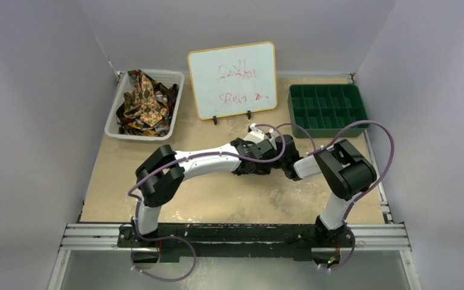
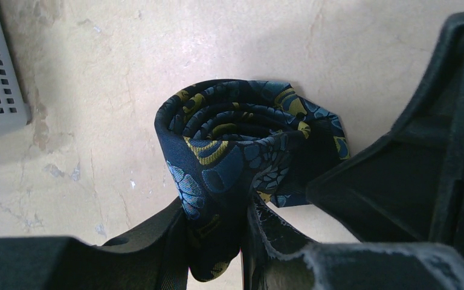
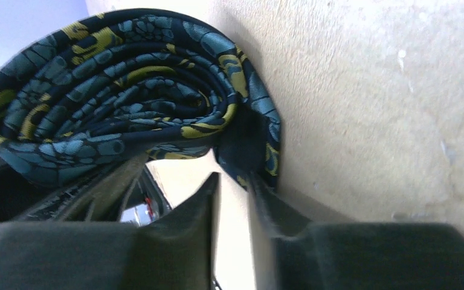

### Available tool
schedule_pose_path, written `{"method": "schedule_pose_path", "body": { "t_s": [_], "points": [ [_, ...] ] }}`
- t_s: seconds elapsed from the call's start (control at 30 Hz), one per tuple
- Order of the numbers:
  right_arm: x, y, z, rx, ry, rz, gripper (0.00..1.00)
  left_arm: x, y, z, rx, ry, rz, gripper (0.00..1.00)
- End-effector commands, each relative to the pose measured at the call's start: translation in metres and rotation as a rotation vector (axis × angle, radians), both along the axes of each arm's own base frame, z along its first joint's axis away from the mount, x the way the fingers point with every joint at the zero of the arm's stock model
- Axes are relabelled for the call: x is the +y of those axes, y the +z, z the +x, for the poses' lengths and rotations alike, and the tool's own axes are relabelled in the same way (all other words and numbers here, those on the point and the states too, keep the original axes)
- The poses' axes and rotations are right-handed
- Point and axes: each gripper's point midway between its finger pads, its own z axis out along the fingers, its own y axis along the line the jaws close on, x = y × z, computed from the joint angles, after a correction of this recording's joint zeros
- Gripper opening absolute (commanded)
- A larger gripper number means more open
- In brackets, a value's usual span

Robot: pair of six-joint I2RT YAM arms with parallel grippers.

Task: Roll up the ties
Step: Roll the tie at the center of the board, then pick up the tie at the center of the board.

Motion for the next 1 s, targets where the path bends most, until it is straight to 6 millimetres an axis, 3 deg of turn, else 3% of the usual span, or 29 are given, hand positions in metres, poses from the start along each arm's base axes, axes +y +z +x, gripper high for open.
{"method": "schedule_pose_path", "body": {
  "t_s": [0.0,0.2,0.6,0.8,0.97],
  "points": [
    [-0.007,0.013,-0.013,0.019,-0.005,0.007,0.35,-0.014,0.006,-0.002,-0.035,-0.056,-0.008,0.23],
    [-0.035,0.018,-0.012,0.023,-0.155,-0.047,0.46,-0.024,0.006,-0.011,-0.063,-0.112,0.021,0.26],
    [-0.110,0.012,0.002,0.038,-0.399,-0.176,0.48,-0.054,0.002,-0.025,-0.093,-0.228,0.054,0.36],
    [-0.129,0.020,0.014,0.007,-0.413,-0.192,0.50,-0.075,0.001,-0.039,-0.045,-0.355,0.016,0.54],
    [-0.130,0.030,0.019,-0.016,-0.363,-0.182,0.50,-0.104,-0.001,-0.062,0.078,-0.501,-0.090,0.60]
  ]
}}
